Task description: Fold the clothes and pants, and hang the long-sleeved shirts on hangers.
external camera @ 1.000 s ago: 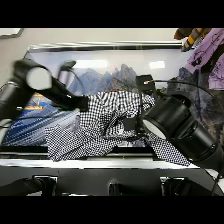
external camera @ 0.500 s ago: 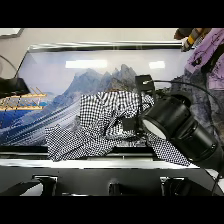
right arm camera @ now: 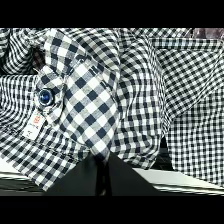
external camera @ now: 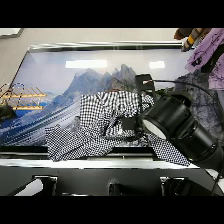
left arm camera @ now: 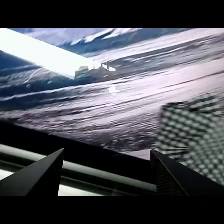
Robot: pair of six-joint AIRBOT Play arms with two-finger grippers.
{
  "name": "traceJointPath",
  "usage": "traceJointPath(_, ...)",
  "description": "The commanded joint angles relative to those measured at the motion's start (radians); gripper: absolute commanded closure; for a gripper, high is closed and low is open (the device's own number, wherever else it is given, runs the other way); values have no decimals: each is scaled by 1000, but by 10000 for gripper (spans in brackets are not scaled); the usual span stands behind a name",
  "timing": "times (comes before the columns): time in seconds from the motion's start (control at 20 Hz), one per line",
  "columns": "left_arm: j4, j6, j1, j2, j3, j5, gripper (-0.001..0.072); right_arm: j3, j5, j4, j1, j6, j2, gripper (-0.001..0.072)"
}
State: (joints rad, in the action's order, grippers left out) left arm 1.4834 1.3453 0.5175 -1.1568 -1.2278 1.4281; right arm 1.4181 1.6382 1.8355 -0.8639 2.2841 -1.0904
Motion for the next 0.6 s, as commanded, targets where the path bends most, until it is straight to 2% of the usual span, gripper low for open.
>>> traceJointPath(0.0,-43,-169,218,45,158,-132,94,0,6,0,-1,-5,1,681)
traceJointPath(0.1,-44,-205,330,42,162,-204,88,0,5,0,-1,-24,1,681)
traceJointPath(0.15,-44,-232,377,39,162,-255,42,0,6,1,-1,-32,1,681)
traceJointPath(0.3,-45,-455,445,14,161,-356,32,0,6,0,-1,-54,1,681)
traceJointPath(0.45,-67,-488,474,-68,161,-471,34,0,7,0,-1,-95,1,680)
traceJointPath(0.55,-81,-567,467,-135,161,-488,37,0,9,1,-1,-101,1,680)
